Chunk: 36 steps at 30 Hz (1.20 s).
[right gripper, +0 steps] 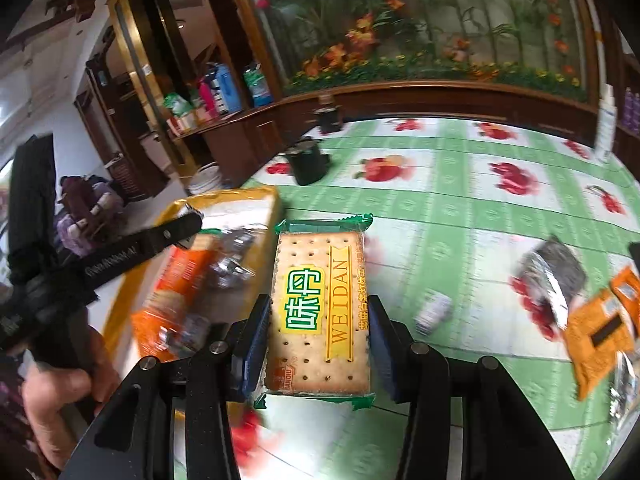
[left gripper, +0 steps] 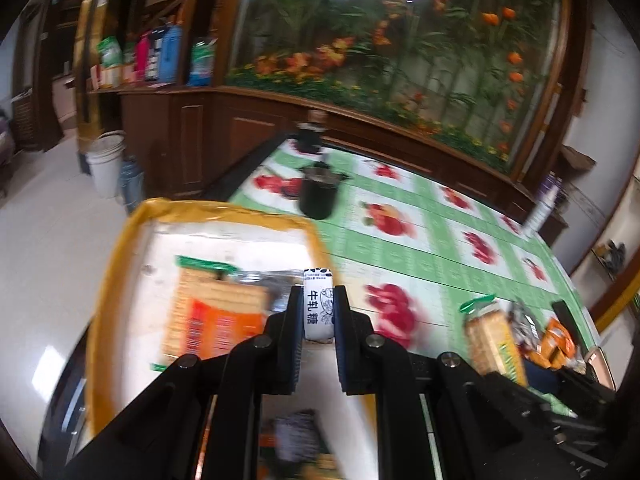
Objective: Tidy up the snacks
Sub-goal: 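Carry the milk candy with left while right carries WEIDAN pack over tray, then lower both grippers into the tray and open them to release the packs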
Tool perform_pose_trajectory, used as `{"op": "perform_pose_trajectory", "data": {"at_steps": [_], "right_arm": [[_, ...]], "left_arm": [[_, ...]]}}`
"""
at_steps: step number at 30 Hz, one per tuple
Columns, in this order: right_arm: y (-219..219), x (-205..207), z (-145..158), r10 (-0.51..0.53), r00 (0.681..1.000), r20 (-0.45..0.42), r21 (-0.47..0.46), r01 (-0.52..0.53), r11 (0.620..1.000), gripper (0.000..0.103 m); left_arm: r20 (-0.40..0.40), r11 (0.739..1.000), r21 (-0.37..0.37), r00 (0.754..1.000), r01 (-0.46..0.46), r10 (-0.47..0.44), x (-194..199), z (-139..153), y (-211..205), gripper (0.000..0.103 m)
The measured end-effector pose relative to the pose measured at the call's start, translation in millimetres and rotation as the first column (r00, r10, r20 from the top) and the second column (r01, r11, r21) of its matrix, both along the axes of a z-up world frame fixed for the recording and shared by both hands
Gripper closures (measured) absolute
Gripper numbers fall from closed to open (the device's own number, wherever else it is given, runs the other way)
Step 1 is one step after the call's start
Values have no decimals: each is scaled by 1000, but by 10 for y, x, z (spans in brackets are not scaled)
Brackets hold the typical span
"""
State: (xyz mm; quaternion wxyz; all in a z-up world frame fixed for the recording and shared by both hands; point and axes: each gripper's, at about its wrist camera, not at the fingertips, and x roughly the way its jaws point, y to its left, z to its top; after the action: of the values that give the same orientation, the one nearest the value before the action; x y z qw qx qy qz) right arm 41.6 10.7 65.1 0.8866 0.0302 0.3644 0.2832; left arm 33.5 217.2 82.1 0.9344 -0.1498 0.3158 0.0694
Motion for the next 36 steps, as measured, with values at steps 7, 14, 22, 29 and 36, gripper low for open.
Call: {"op": "perform_pose_trajectory", "data": {"at_steps": [7, 14, 22, 29, 36], "right_arm": [[639, 233, 175, 78, 997, -5, 10, -78, 997, 52], [1369, 551, 120, 159, 985, -65, 22, -158, 987, 52], [1732, 883, -133, 177, 970, -167, 14, -178, 984, 52], [1845, 925, -265, 172, 967, -186, -22, -179, 984, 52], [1823, 943, -295, 159, 964, -212, -4, -163, 987, 51]], "left_arm": [[-46, 995, -11, 994, -103, 102, -41, -82, 418, 90], [-91, 991, -10, 987, -132, 131, -37, -164, 502, 90], [-149, 990, 25, 979, -137, 139, 36, -261, 484, 90], [-157, 991, 33, 978, -133, 136, 48, -284, 461, 90], [-156, 991, 38, 978, -131, 135, 39, -285, 473, 90]]}}
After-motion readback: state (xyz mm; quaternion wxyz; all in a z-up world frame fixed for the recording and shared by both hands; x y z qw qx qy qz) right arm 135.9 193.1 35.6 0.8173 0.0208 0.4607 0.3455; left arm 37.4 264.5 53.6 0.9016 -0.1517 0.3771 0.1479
